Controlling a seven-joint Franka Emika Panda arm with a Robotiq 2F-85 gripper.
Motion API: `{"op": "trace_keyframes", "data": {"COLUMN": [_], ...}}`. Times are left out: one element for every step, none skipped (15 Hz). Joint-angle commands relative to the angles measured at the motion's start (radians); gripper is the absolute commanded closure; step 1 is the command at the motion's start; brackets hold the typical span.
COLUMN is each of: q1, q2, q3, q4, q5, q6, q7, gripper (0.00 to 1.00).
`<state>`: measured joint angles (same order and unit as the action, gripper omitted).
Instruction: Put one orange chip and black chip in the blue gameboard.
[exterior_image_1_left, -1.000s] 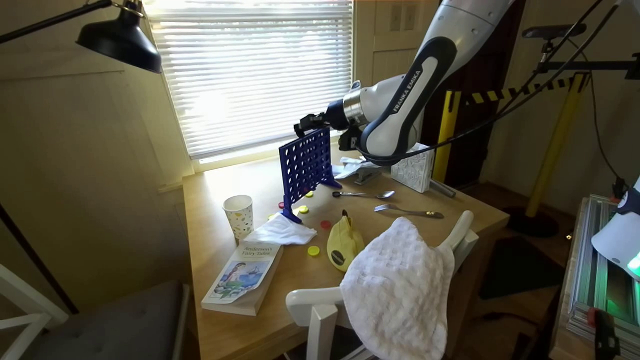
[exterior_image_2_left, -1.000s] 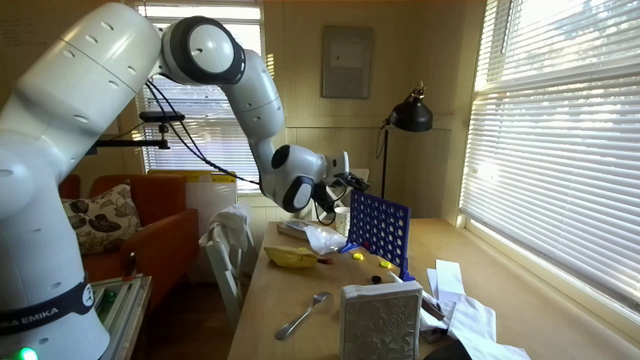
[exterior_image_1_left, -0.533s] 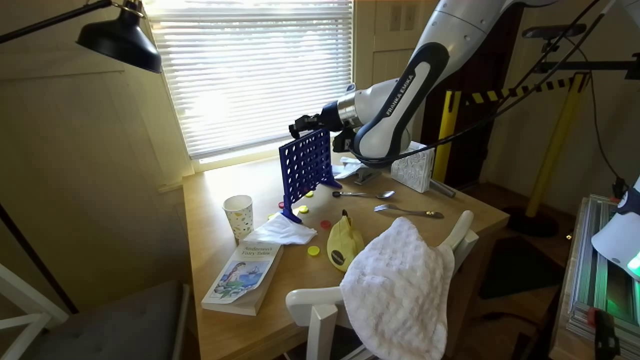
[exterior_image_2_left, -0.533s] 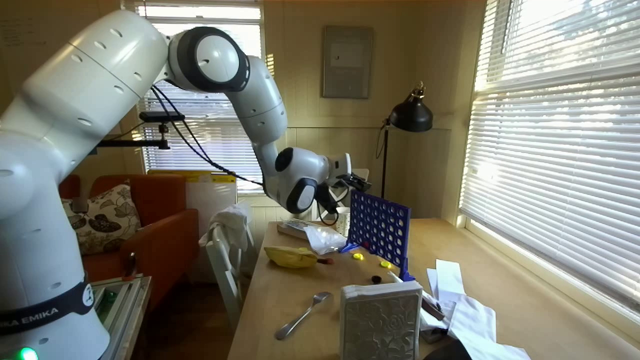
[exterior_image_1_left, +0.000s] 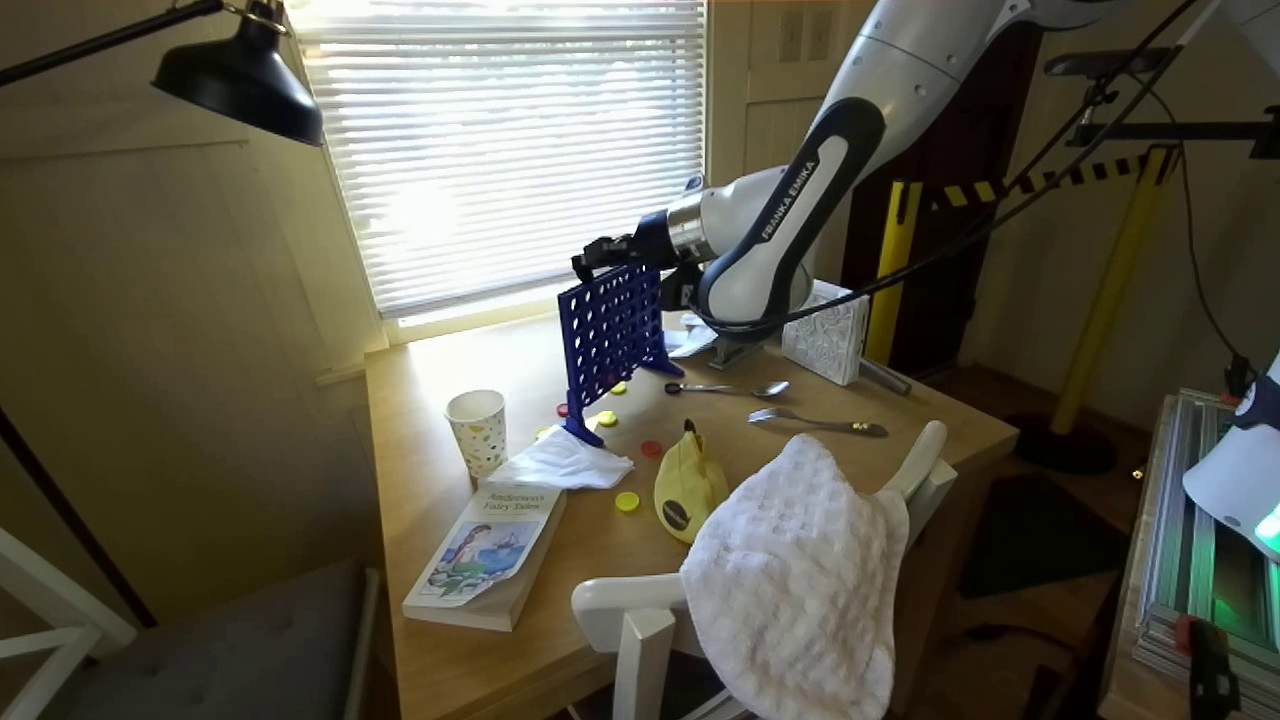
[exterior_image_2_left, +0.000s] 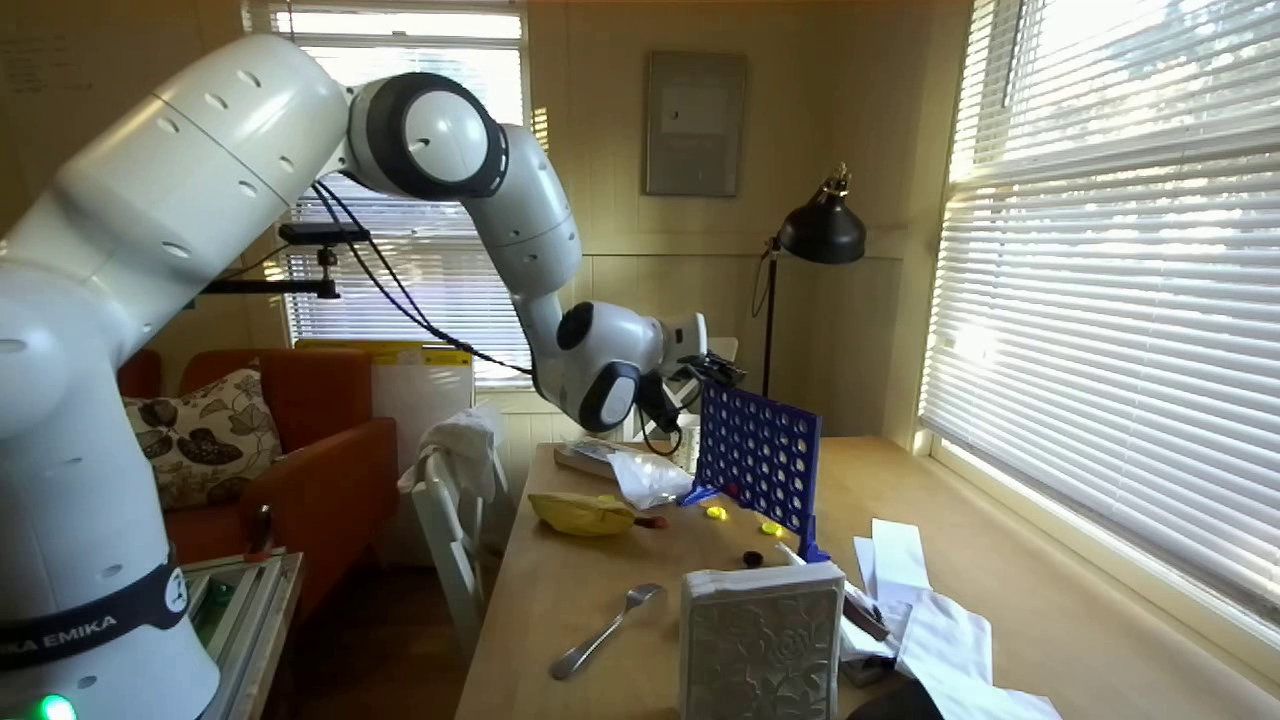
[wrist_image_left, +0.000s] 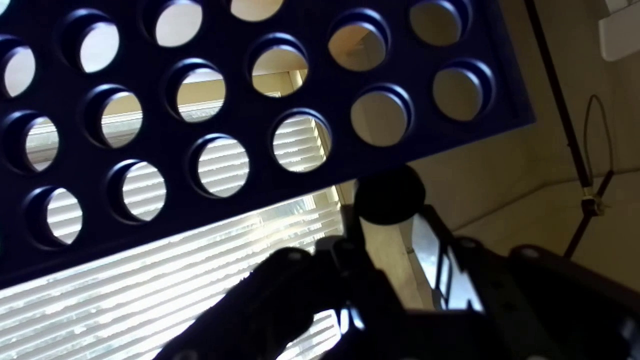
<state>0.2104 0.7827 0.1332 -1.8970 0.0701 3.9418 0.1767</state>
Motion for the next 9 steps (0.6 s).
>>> {"op": "trace_keyframes", "data": {"q1": [-0.004, -0.004, -0.003, -0.001, 0.001, 0.007, 0.007, 0.008, 0.008], "q2": [0.035, 0.036, 0.038, 0.039, 0.039, 0.036, 0.035, 0.032, 0.031], "q3": [0.02, 0.023, 0.026, 0.028, 0.029, 0.027, 0.029, 0.029, 0.029], "q4": [0.048, 0.049, 0.052, 0.054, 0.054, 0.049, 0.047, 0.043, 0.041], "q5": [-0.002, -0.006, -0.008, -0.006, -0.005, 0.005, 0.003, 0.007, 0.009], "q6": [-0.021, -0.021, -0.02, -0.02, -0.02, -0.02, -0.019, -0.016, -0.014], "q7": [-0.021, -0.02, -0.02, -0.023, -0.026, -0.034, -0.034, -0.036, -0.036], "gripper": [0.92, 0.92, 0.92, 0.92, 0.92, 0.92, 0.92, 0.92, 0.92]}}
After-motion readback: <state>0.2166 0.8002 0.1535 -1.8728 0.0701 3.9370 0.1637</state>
